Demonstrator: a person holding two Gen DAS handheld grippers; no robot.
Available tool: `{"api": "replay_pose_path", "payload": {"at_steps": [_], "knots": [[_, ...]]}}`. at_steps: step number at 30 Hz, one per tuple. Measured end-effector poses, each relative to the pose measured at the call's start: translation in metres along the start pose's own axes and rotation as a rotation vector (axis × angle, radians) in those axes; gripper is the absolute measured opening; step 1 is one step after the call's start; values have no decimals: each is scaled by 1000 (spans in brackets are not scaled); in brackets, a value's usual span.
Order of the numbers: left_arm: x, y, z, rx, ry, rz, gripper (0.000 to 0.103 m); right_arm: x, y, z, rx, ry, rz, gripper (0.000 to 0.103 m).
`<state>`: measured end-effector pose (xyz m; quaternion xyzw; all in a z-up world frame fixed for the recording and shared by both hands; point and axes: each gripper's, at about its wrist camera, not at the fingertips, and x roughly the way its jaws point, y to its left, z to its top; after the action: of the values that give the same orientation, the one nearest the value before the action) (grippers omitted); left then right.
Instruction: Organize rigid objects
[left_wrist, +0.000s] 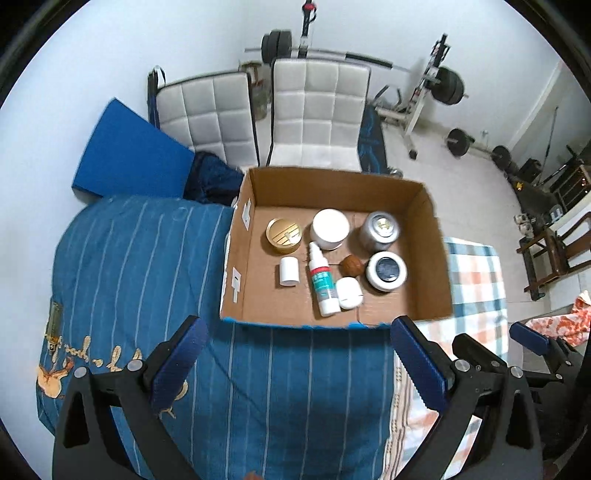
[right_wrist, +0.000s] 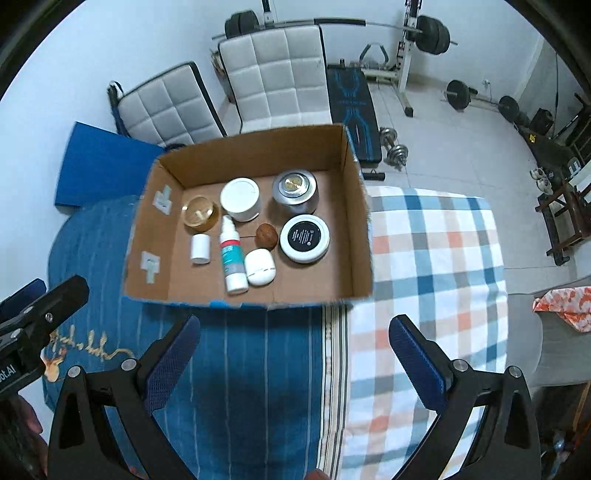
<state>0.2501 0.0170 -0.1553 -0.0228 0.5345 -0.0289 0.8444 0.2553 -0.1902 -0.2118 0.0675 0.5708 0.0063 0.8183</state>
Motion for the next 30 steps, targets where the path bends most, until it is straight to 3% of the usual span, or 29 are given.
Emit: {"api": "replay_pose_path", "payload": {"at_steps": [15,22,30], "knots": [[-145,-10,-65,30,-188,-15,103,-162,-12,-93,7,-185,19,103],[-179,-16,-86,46,-216,-27,103,-206,-10,-120,-4,-234,31,103],[-199,-20,-96,42,-261,-12,103,-236,-10,-128,-24,-290,4,103]]}}
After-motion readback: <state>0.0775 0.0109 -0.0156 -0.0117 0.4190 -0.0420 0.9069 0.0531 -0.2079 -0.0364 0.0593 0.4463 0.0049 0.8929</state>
